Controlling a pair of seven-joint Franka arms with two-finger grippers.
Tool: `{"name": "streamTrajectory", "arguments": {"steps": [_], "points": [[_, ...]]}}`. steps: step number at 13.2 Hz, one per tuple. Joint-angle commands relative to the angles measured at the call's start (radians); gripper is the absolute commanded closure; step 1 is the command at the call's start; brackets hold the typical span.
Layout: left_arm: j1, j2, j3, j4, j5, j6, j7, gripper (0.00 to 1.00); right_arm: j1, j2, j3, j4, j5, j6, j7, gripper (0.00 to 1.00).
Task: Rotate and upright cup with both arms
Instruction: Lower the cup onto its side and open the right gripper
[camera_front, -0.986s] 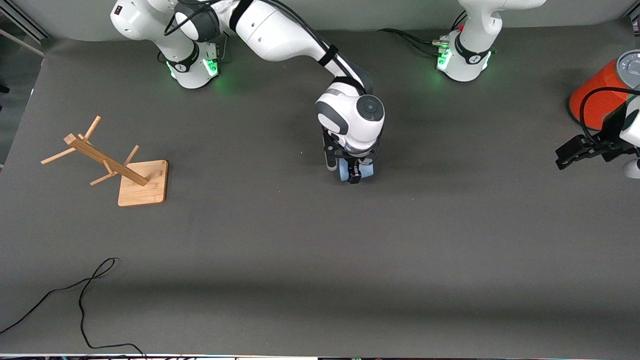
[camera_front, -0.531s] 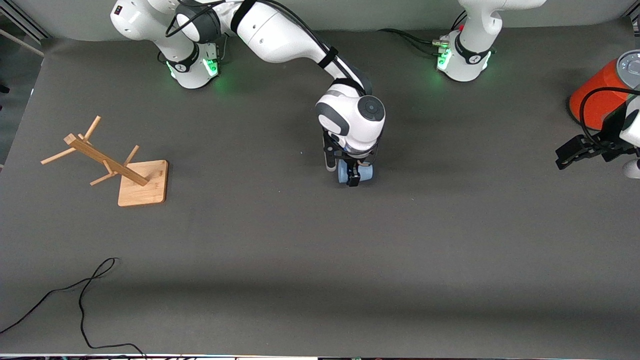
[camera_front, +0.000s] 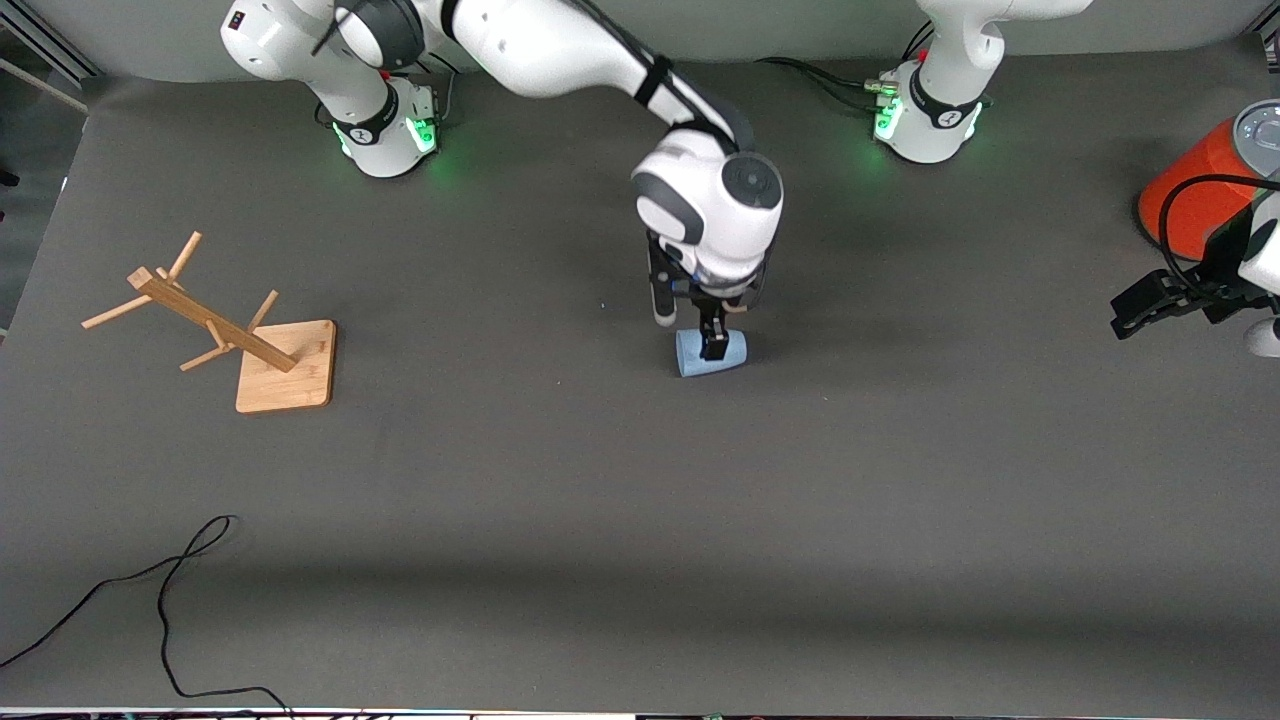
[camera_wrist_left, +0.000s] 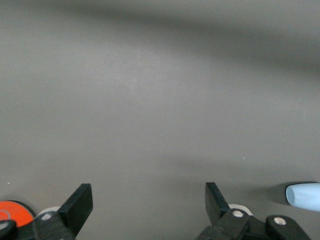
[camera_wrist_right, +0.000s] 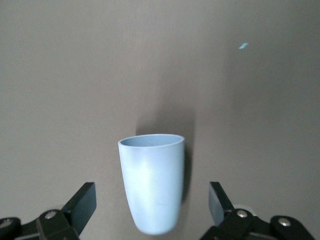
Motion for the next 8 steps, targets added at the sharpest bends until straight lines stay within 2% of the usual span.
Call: {"name": "streamTrajectory", "arguments": {"steps": [1,5,8], "points": [[-0.006,0.003,0.003,0.007,0.000,-0.004,0.012,0.00,-0.021,-0.191,0.000,-0.042,0.021,-0.190,-0.144,0.00],[-0.017,0.003,-0.002,0.008,0.000,-0.006,-0.003,0.00,-0.173,-0.399,-0.012,-0.057,0.021,-0.464,-0.573,0.00],[-0.050,0.015,-0.029,0.013,0.002,0.005,-0.086,0.00,-0.338,-0.533,-0.020,-0.119,0.018,-0.537,-0.941,0.00]]}}
